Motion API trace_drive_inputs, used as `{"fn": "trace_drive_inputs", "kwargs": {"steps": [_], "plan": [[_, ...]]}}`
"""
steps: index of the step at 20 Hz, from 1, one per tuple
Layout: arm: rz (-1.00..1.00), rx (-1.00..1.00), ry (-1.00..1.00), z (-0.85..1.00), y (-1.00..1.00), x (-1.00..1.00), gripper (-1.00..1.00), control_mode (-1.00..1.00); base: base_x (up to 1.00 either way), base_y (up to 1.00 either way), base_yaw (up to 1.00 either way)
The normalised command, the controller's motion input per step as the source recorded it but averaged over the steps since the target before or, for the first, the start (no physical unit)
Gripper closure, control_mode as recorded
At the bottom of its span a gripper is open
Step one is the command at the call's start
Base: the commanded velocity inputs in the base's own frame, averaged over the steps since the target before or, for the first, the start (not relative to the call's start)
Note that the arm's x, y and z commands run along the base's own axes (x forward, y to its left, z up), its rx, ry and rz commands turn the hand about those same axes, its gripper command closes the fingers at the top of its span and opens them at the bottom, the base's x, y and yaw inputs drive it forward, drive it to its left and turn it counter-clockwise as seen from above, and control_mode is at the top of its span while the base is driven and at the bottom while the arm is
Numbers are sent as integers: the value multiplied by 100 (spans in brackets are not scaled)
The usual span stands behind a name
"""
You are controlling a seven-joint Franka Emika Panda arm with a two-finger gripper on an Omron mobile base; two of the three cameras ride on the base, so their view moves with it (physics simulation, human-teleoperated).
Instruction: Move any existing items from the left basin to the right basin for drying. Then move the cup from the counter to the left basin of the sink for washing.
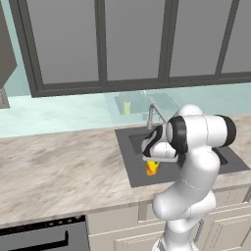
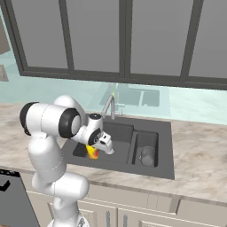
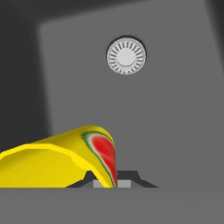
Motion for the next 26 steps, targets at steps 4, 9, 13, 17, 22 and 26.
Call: {"fn": "trace_drive_inputs", "kwargs": {"steps": [4,9,13,17,22,26], "plan": [[0,0,0,-23,0,12,100,-100,0,0,0],[0,0,0,-24,0,10,100,-100,0,0,0],[0,0,0,-24,0,9,100,-100,0,0,0],[0,0,0,-23,0,9,100,-100,0,0,0],[0,0,0,-24,0,8,100,-100,0,0,0],[0,0,0,-24,0,8,100,-100,0,0,0]]}}
